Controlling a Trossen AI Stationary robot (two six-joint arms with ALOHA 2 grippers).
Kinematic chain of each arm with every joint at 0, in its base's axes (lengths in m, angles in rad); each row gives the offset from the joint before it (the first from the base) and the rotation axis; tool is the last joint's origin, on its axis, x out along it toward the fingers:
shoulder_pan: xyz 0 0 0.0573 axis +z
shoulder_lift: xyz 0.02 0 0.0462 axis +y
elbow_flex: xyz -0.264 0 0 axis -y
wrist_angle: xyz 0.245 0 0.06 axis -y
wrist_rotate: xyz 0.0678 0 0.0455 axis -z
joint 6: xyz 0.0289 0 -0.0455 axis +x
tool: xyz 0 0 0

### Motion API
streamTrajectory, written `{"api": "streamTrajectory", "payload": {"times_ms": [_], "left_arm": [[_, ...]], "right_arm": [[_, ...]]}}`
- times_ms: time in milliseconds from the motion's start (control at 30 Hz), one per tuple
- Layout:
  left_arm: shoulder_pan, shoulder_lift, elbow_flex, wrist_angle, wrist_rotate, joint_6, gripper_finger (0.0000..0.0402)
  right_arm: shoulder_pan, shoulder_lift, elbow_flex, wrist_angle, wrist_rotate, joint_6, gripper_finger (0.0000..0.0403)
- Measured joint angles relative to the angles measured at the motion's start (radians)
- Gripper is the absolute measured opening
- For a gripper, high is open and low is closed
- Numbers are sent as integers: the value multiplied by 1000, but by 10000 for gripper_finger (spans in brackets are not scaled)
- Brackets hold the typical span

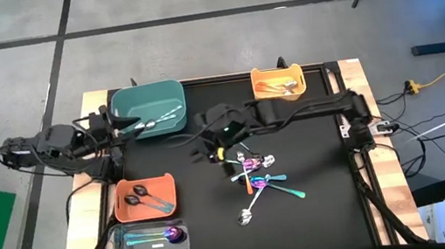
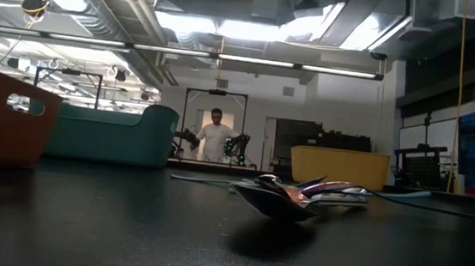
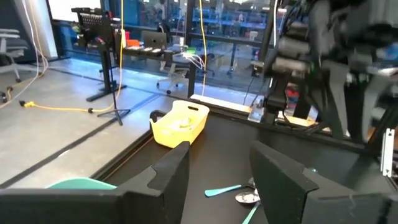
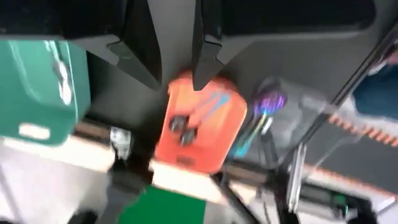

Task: Sort silverware by color (type)
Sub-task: Put the violet spoon into the transparent bin

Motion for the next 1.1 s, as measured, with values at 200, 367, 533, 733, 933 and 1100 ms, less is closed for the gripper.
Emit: {"api": "streamTrajectory", "payload": {"times_ms": [200, 367, 533, 733, 933, 1100], "left_arm": [[0, 66, 0, 19, 0, -1, 162], [0, 139, 0, 17, 0, -21, 162], [0, 213, 0, 55, 4, -22, 162], [0, 320, 0, 152, 4, -22, 162], [0, 428, 0, 190, 20, -21, 162], [0, 502, 0, 206, 51, -21, 162]], "right_arm": [[1, -116, 0, -181, 59, 10, 79], [1, -192, -1, -320, 139, 71, 79], [1, -253, -1, -453, 213, 123, 79], [1, -298, -1, -582, 243, 151, 79], [1, -330, -17, -658, 259, 186, 79], [1, -386, -126, -653, 258, 235, 79]]}}
